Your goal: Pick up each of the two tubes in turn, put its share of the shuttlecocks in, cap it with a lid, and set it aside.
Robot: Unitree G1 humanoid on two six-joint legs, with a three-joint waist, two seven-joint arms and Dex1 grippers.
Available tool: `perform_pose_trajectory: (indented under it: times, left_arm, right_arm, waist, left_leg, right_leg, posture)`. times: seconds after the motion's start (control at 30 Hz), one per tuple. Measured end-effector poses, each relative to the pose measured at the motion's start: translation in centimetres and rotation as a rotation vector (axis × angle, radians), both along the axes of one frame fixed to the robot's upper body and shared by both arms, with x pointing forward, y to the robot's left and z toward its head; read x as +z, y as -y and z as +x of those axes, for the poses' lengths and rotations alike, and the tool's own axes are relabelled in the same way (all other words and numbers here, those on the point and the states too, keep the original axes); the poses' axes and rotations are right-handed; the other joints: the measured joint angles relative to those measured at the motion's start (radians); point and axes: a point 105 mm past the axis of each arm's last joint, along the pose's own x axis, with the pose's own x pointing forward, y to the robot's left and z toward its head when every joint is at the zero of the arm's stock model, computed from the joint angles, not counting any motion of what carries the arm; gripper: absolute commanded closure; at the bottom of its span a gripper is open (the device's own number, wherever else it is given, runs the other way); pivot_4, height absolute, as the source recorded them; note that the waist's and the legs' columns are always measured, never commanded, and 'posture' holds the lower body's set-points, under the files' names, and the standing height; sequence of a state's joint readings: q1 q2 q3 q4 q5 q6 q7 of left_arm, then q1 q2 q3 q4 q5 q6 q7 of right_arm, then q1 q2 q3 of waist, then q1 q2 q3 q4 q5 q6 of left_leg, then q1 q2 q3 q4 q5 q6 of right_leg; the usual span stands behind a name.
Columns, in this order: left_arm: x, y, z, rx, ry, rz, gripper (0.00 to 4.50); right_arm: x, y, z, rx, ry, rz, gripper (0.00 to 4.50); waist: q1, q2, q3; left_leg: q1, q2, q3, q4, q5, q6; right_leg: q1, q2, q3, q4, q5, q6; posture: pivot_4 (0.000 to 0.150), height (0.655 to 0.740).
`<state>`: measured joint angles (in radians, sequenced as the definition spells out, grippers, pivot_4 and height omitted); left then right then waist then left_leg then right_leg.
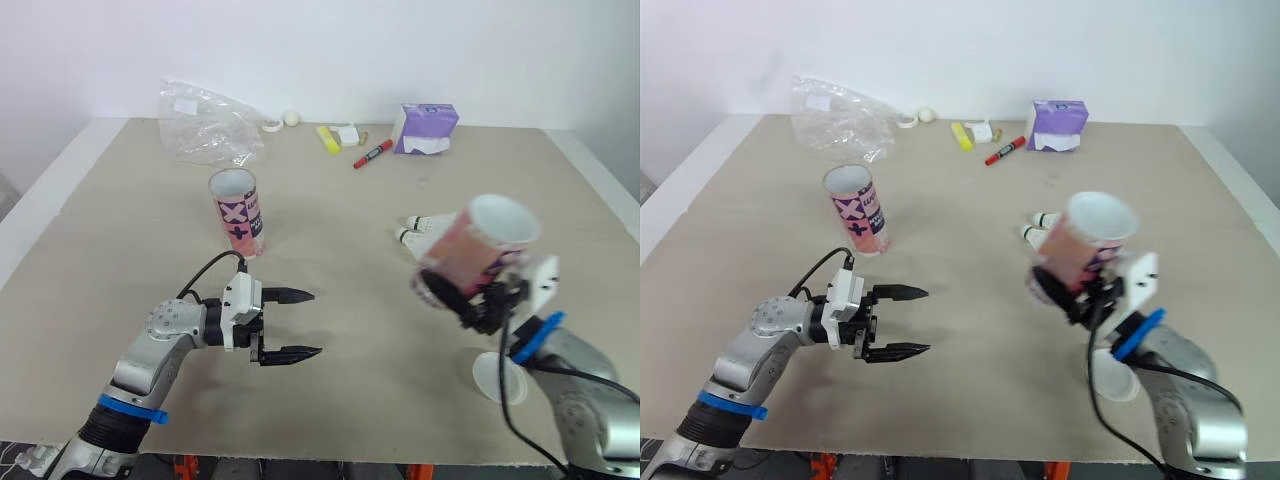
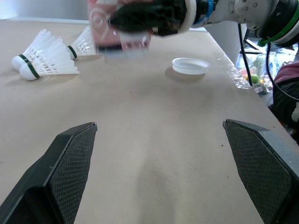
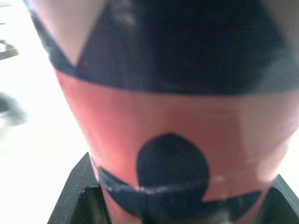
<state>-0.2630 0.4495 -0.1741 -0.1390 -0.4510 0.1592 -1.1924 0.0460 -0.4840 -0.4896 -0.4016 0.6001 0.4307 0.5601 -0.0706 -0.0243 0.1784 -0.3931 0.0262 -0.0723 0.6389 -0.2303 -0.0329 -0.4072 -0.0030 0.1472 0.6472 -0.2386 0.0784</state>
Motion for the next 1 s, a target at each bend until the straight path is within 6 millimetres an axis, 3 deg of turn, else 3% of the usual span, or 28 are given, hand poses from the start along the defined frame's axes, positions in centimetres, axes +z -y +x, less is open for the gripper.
perform_pose_trajectory:
  times: [0.1,0.2,0.27,0.37,0.6,0.87,1.0]
  left_arm:
    - [0.3,0.6,-0.3,-0.017,0.004,-0.015,0.00]
    - [0.6,1.0,-0.4,-0.028,0.011,-0.020,0.00]
    - [0.7,1.1,-0.4,-0.030,0.013,-0.024,0.00]
    - [0.8,1.2,-0.4,-0.033,0.017,-0.026,0.00]
    - [0.8,1.1,-0.2,-0.010,0.019,-0.022,0.00]
    - [0.9,0.9,-0.2,0.000,0.029,-0.008,0.00]
    - [0.8,0.9,-0.2,0.002,0.031,-0.002,0.00]
  right_arm:
    - [-0.1,6.5,-0.7,-0.307,0.013,0.070,2.02]
    - [-1.8,10.1,-1.3,-0.482,-0.035,0.104,2.02]
    - [-2.4,10.8,-1.5,-0.513,-0.054,0.108,2.02]
    - [-4.9,14.1,-1.1,-0.673,-0.113,0.165,2.02]
    - [-5.7,16.8,-0.4,-0.762,-0.142,0.129,2.02]
    - [-5.8,16.8,-0.2,-0.765,-0.130,0.100,2.02]
    - [-6.2,16.8,-0.6,-0.764,-0.148,0.096,0.47]
  waist:
    - [-0.001,0.000,0.000]
    - [-0.005,0.001,-0.001]
    - [-0.008,0.003,-0.001]
    - [-0.011,0.006,-0.002]
    - [-0.011,0.007,-0.003]
    - [-0.011,0.007,-0.003]
    - [-0.011,0.007,-0.003]
  left_leg:
    - [0.000,0.000,0.000,0.000,0.000,0.000]
    - [0.002,0.000,0.000,-0.001,0.000,0.000]
    - [0.002,0.000,0.001,-0.001,0.000,0.000]
    - [0.002,0.000,0.002,0.000,0.001,0.001]
    - [0.002,-0.001,0.003,0.000,0.001,0.002]
    - [0.002,-0.001,0.003,0.000,0.001,0.002]
    - [0.002,-0.001,0.003,0.000,0.001,0.002]
  right_leg:
    - [0.000,0.000,0.000,0.000,0.000,0.000]
    - [0.000,0.001,0.000,0.000,0.001,-0.001]
    - [0.000,0.001,0.000,0.000,0.001,-0.001]
    - [0.000,0.000,0.002,0.000,0.000,-0.004]
    - [0.001,0.000,0.004,0.000,0.001,-0.001]
    - [0.001,0.000,0.005,0.000,0.001,-0.002]
    - [0.001,0.000,0.005,0.000,0.001,-0.002]
  posture:
    - [0.150,0.7400]
    - [0.150,0.7400]
    - [0.150,0.7400]
    - [0.150,0.7400]
    - [0.150,0.7400]
    - [0.150,0.7400]
    - [0.150,0.7400]
